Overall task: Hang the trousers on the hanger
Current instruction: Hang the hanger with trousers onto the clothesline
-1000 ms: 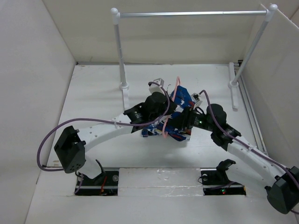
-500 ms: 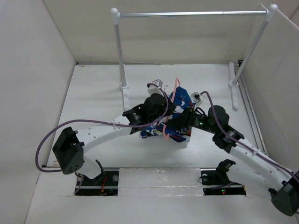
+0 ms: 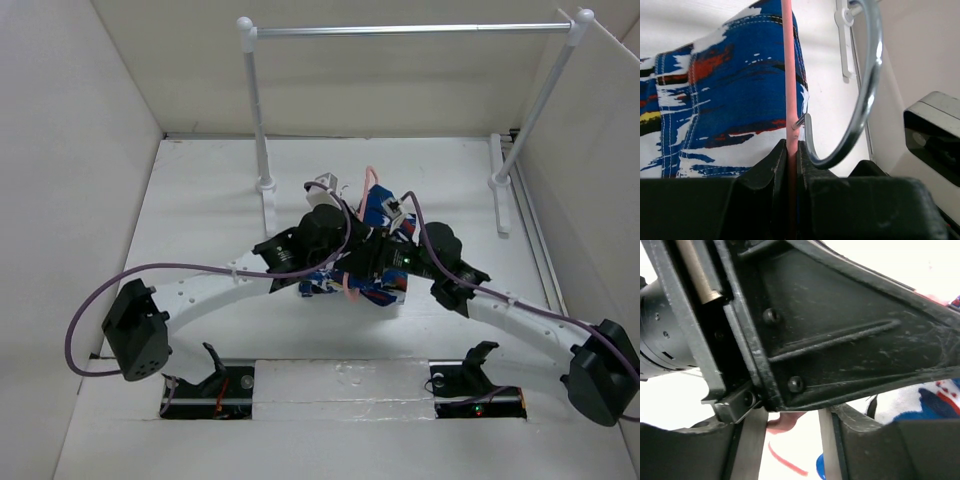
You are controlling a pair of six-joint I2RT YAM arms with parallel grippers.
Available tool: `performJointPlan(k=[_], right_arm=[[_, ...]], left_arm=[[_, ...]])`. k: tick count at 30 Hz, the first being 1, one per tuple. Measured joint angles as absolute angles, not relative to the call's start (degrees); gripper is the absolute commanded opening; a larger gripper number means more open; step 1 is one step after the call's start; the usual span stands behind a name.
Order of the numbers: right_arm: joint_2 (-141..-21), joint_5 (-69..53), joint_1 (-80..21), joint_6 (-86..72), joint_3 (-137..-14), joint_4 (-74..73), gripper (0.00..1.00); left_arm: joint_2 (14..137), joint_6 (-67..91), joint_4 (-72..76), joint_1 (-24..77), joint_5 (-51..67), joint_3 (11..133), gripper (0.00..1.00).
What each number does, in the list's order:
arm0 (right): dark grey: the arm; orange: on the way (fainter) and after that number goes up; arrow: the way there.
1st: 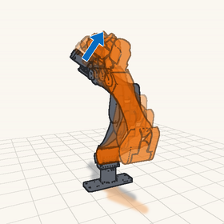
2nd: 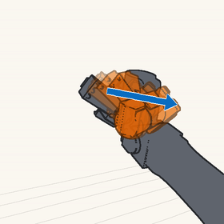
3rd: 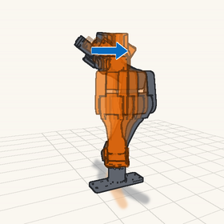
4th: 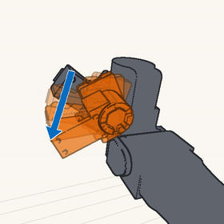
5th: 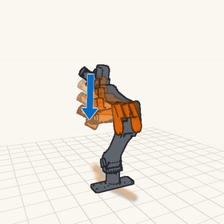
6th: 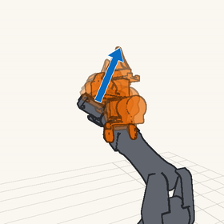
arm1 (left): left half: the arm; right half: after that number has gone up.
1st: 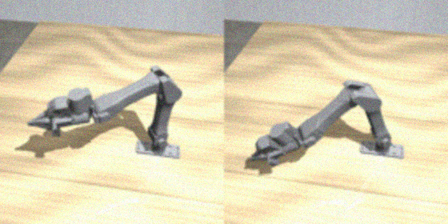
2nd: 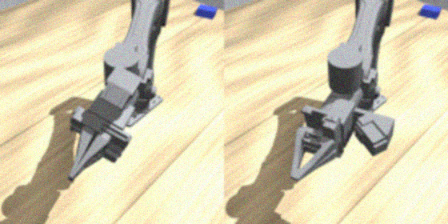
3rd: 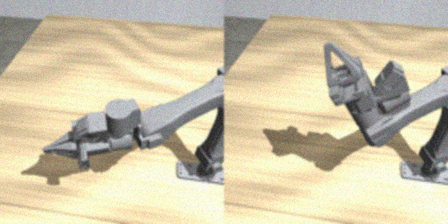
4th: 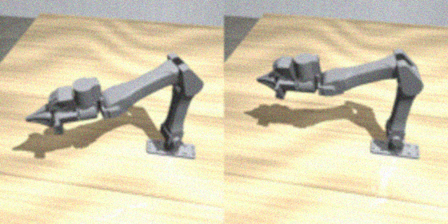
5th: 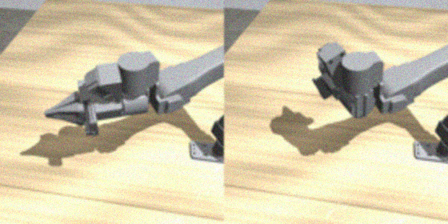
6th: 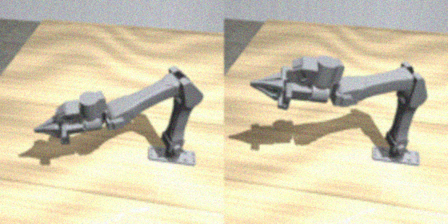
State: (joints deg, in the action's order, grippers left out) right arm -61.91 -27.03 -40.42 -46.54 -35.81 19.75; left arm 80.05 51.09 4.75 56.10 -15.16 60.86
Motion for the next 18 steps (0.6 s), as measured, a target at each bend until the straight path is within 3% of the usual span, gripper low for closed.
performJointPlan(k=[4,8,11,12,15,18], right_arm=[[-62.4,-26.9,-40.5,-49.3,-35.4,22.8,0.02],[-61.6,-26.0,-40.6,-52.5,-34.6,24.9,0.00],[-60.4,-25.0,-40.1,-55.3,-34.7,27.6,0.00],[-60.0,-25.0,-39.7,-56.0,-34.7,28.3,0.00],[-59.8,-25.2,-37.4,-57.8,-35.1,30.0,0.00],[-60.4,-26.3,-33.8,-59.4,-36.3,30.2,0.00]], left_arm=[[78.6,50.7,4.2,55.9,-15.6,60.9,0.00],[78.6,48.6,-0.1,55.9,-15.2,64.4,0.00],[80.2,46.3,-5.3,55.7,-13.7,71.3,0.26],[80.8,45.4,-6.6,55.6,-13.1,74.1,0.41],[82.2,42.8,-8.8,54.8,-11.1,82.8,0.63],[83.3,39.6,-9.8,54.3,-10.1,93.0,0.71]])
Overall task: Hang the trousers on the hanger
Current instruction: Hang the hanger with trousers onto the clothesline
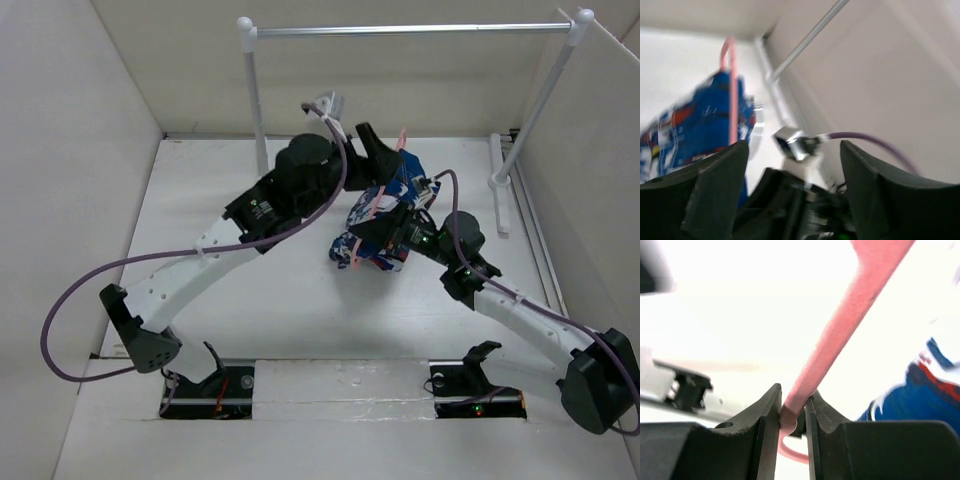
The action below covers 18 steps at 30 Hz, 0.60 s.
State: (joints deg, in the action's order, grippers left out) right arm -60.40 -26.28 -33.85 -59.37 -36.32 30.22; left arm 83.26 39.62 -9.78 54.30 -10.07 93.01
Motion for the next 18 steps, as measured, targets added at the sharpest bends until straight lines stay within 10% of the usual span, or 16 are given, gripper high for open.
performJointPlan(k=[9,18], right_arm=[[-71.7,-35.2,-18.5,-66.1,-53.4,29.1,0.00],[-86.3,-37.7,-5.9,-72.3,-77.7,33.9,0.00]], left_arm=[[82.7,30.4,-14.6,54.3,-11.2,113.8,0.72],[68.6,31.6,-17.7,54.2,-15.3,87.0,0.71]])
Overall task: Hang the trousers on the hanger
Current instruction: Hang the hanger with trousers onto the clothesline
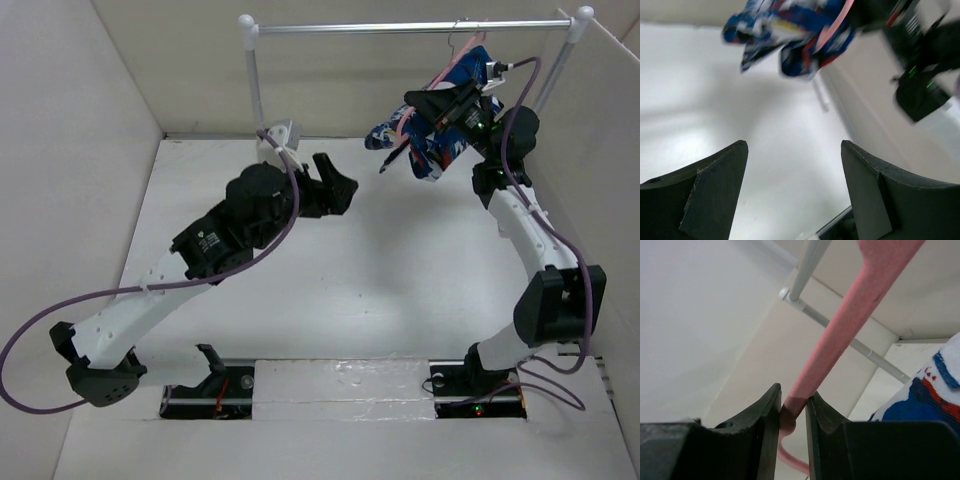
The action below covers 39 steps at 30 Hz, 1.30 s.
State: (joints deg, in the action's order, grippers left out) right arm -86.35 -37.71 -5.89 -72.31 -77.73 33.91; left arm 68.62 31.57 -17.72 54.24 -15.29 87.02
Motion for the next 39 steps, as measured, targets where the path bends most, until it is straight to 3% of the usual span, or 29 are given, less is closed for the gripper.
performJointPlan(k=[8,36,39], right_arm=[[-98.5,-37.8,-1.7,-76.9,-86.9,35.8,0.00],[-102.5,-42.2,11.7,-82.3,-85.9,41.1,0.00],[-102.3,-42.7,12.0,-82.0,-84.5,42.5,0.14]], left_arm=[[62.8,35.7,-21.1,54.3,-16.0,72.1,0.70],[59.6,40.0,-19.1,54.3,-15.5,67.9,0.70],[59.6,40.2,-19.1,54.3,-15.4,67.9,0.70]])
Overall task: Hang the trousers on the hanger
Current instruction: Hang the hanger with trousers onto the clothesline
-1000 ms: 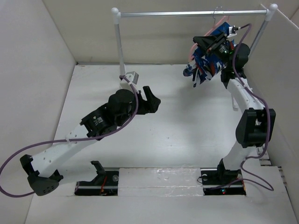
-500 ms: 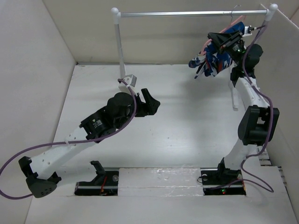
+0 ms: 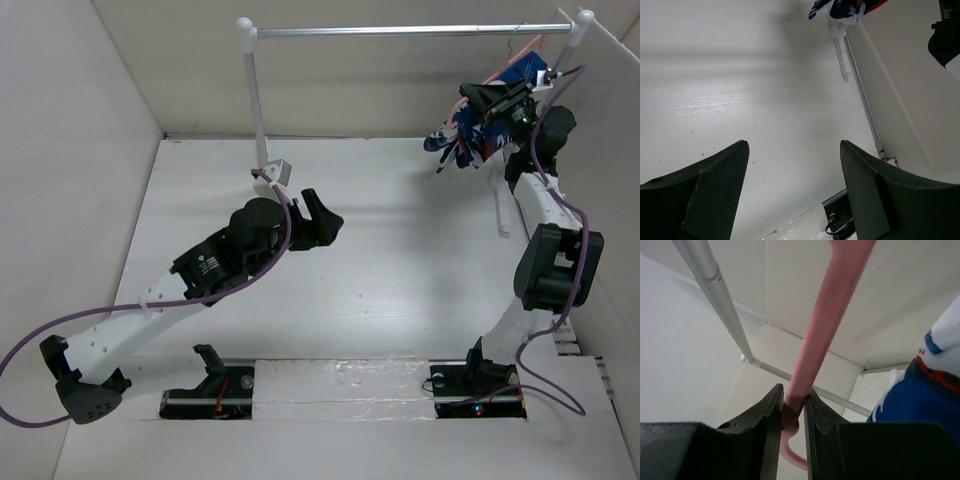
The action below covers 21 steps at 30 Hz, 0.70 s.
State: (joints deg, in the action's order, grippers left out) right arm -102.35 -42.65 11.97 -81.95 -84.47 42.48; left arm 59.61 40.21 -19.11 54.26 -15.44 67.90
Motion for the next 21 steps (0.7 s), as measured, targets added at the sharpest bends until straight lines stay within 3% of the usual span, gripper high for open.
performJointPlan(k=[1,3,4,6,7,9,11,12,15,18,19,20,21], right_arm=[[-102.3,-42.7,12.0,-81.8,-84.1,43.6,0.32],[-101.4,-42.8,12.8,-81.1,-81.9,44.3,0.37],[-100.8,-42.9,13.2,-80.8,-80.8,44.6,0.48],[-99.2,-44.0,14.6,-79.5,-79.2,44.3,0.58],[-98.4,-44.5,15.4,-78.5,-78.9,43.7,0.73],[-96.7,-45.7,17.4,-75.3,-79.0,41.0,0.79],[-95.2,-47.5,19.5,-71.1,-80.9,36.0,0.82],[-94.8,-48.3,20.8,-67.8,-83.1,32.2,0.83],[-93.3,-49.3,23.9,-57.5,-90.0,19.7,0.84],[-91.1,-48.8,26.8,-45.2,-96.6,5.0,0.75],[-90.2,-48.2,27.4,-41.4,-98.3,0.6,0.59],[-89.3,-47.3,27.9,-37.3,-99.9,-3.8,0.54],[-88.1,-46.3,28.2,-33.4,-101.3,-8.0,0.99]], left_arm=[[59.6,40.3,-19.1,54.3,-15.4,67.9,0.70],[59.8,40.4,-19.1,54.3,-15.5,67.9,0.71],[60.0,40.4,-19.1,54.3,-15.4,68.0,0.72],[60.5,40.4,-19.2,54.3,-15.5,68.1,0.78],[60.8,40.3,-19.4,54.3,-15.5,68.3,0.80],[61.8,40.1,-20.5,54.3,-15.9,69.3,0.88],[63.2,39.6,-22.4,54.3,-16.9,71.7,0.88],[64.2,39.3,-23.4,54.3,-17.5,73.5,0.99],[67.1,38.3,-25.2,54.2,-19.2,78.2,0.99],[68.9,37.5,-26.2,54.3,-20.4,80.9,0.99],[69.4,37.4,-26.5,54.3,-20.6,81.4,0.99],[69.8,37.2,-26.8,54.3,-20.7,81.8,0.99],[70.2,37.0,-27.1,54.2,-20.8,82.3,0.99]])
